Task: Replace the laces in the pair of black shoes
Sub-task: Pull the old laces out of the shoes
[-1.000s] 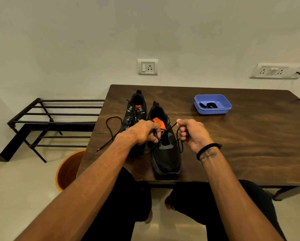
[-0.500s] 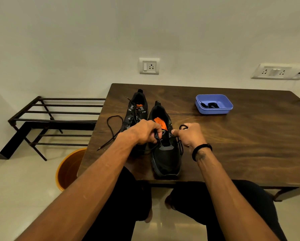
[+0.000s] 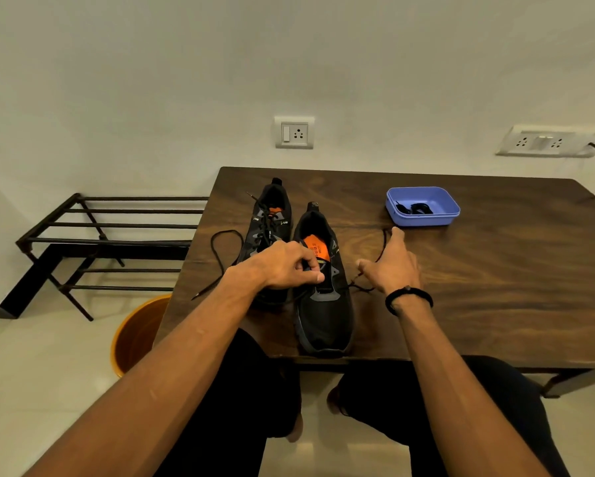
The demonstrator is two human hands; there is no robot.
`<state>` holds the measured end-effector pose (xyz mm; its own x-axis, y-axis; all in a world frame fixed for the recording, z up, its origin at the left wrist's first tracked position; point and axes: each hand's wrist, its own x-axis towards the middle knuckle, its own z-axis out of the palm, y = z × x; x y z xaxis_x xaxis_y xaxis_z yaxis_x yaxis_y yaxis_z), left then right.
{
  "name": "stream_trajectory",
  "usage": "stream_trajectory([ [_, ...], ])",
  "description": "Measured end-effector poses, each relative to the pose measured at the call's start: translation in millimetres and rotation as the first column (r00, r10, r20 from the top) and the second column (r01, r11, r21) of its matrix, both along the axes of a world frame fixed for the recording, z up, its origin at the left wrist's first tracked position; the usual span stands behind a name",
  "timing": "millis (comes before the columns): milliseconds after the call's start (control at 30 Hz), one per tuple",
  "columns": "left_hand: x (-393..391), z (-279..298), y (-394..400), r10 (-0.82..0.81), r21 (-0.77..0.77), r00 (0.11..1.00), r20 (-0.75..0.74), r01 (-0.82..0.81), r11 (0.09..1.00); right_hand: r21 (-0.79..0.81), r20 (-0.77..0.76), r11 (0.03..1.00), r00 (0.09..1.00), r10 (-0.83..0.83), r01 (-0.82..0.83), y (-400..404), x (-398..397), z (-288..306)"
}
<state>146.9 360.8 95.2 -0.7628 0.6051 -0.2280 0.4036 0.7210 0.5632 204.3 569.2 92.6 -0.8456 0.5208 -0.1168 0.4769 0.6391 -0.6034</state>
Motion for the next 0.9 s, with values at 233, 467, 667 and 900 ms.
stream_trajectory([
  [233,0.8,-1.8,20.1,0.052,0.039,0.958,-0.282,-0.043,0.998,-0.089,0.011,0.985,0.988,0.152,-0.151,-13.3,-6.7,-4.6],
  [467,5.1,-6.9,33.6,-0.049,-0.151,0.972,-0.23,0.014,0.988,0.17,0.091,0.968,0.981,0.172,-0.186,-32.4,-4.7,-13.0],
  [667,10.9,-4.7,37.7,-0.03,-0.196,0.986,-0.166,-0.003,0.981,0.19,0.076,0.956,0.974,0.212,-0.223,-29.2,-9.5,-14.7],
  [900,13.1,-7.9,37.2,-0.003,-0.235,0.963,-0.269,-0.062,0.97,0.043,0.094,0.972,0.97,0.224,-0.229,-14.8,-15.4,-14.8],
])
